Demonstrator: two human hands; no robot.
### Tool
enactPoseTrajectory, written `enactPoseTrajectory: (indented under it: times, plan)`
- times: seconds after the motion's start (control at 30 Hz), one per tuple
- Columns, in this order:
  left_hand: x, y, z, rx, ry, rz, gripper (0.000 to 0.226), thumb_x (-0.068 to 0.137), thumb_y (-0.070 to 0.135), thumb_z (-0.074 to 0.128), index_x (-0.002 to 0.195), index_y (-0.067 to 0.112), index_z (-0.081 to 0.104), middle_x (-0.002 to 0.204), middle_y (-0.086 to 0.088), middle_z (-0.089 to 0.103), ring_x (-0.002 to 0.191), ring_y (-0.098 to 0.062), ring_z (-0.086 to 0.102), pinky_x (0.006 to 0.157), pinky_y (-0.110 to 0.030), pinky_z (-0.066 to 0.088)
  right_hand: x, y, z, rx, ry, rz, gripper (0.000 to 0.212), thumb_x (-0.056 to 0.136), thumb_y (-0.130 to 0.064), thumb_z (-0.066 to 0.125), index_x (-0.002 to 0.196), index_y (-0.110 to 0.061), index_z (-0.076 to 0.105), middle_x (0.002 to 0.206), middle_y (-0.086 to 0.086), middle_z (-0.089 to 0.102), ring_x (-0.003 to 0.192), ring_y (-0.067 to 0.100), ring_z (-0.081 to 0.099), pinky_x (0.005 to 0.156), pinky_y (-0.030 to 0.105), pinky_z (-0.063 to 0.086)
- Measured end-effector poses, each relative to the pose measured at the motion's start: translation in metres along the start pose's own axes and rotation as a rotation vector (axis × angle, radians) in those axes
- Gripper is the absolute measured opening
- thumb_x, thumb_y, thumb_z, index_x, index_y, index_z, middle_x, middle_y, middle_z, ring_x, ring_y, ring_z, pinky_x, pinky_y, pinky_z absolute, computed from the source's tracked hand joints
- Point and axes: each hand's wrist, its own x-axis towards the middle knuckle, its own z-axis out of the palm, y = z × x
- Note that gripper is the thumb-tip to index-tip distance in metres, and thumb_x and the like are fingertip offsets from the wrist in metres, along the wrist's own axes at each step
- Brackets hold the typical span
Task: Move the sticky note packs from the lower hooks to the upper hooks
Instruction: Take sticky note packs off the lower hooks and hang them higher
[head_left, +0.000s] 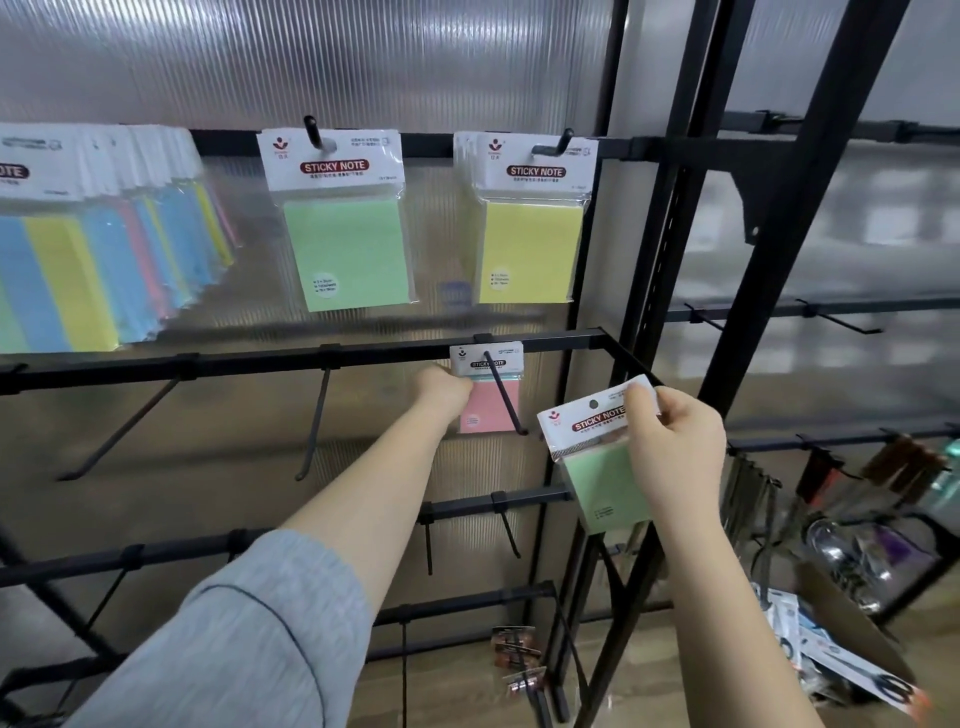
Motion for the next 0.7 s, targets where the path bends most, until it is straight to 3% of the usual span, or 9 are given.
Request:
enactPoseTrajectory:
  times: [0.03, 0.17, 0.3, 0.47, 0.6, 0.7]
  plan:
    - [-0.002, 0.0, 0.002, -0.016, 0.013, -0.002, 0.006, 0.091, 0.012, 0.058, 0.09, 0.008, 0.053, 0.11, -0.015, 0.06, 0.093, -0.028, 0.056, 0.073, -0.028, 0.041, 0.0, 0.0, -0.001, 0.004, 0.008, 0.006, 0.04, 0.093, -0.023, 0.048, 0.06, -0.002, 0.04, 0.054, 0.0, 0.035, 0.047, 0.01, 0.027, 0.051, 0.031, 0.02]
    - [-0.003, 0.002, 0.008, -0.06, 0.082, -0.012, 0.039, 0.09, 0.014, 0.059, 0.124, 0.002, 0.044, 0.123, -0.014, 0.055, 0.11, -0.03, 0.056, 0.074, -0.03, 0.042, 0.0, 0.0, -0.001, 0.023, 0.018, 0.016, 0.041, 0.094, -0.024, 0.047, 0.061, -0.001, 0.039, 0.055, 0.001, 0.036, 0.047, 0.01, 0.025, 0.05, 0.029, 0.02]
    - [-0.003, 0.002, 0.013, -0.062, 0.066, -0.042, 0.037, 0.09, 0.02, 0.061, 0.12, 0.002, 0.05, 0.12, -0.013, 0.059, 0.106, -0.03, 0.06, 0.076, -0.032, 0.046, -0.001, 0.001, -0.002, 0.036, 0.023, 0.018, 0.041, 0.094, -0.023, 0.047, 0.066, 0.007, 0.044, 0.054, 0.0, 0.039, 0.047, 0.009, 0.029, 0.045, 0.022, 0.02]
    - [-0.003, 0.001, 0.015, -0.105, -0.016, -0.067, 0.031, 0.096, 0.025, 0.052, 0.12, 0.005, 0.054, 0.117, -0.013, 0.062, 0.107, -0.03, 0.06, 0.076, -0.03, 0.043, -0.001, 0.004, -0.005, 0.06, 0.029, 0.017, 0.041, 0.093, -0.021, 0.047, 0.057, -0.004, 0.04, 0.043, -0.009, 0.038, 0.042, 0.007, 0.029, 0.042, 0.017, 0.021]
    - [-0.008, -0.001, 0.016, -0.058, 0.004, -0.009, 0.032, 0.099, 0.024, 0.046, 0.125, 0.006, 0.053, 0.119, -0.013, 0.06, 0.1, -0.029, 0.059, 0.064, -0.028, 0.045, -0.002, 0.005, -0.006, 0.092, 0.042, 0.002, 0.041, 0.094, -0.021, 0.047, 0.068, 0.01, 0.048, 0.056, 0.001, 0.046, 0.046, 0.007, 0.031, 0.044, 0.019, 0.024]
    - [-0.014, -0.005, 0.017, -0.021, 0.026, 0.068, 0.036, 0.101, 0.025, 0.04, 0.127, 0.004, 0.051, 0.118, -0.016, 0.058, 0.099, -0.032, 0.059, 0.069, -0.033, 0.049, -0.004, 0.005, -0.008, 0.07, 0.075, -0.006, 0.041, 0.094, -0.02, 0.046, 0.063, 0.007, 0.046, 0.047, -0.005, 0.042, 0.043, 0.006, 0.034, 0.04, 0.015, 0.025]
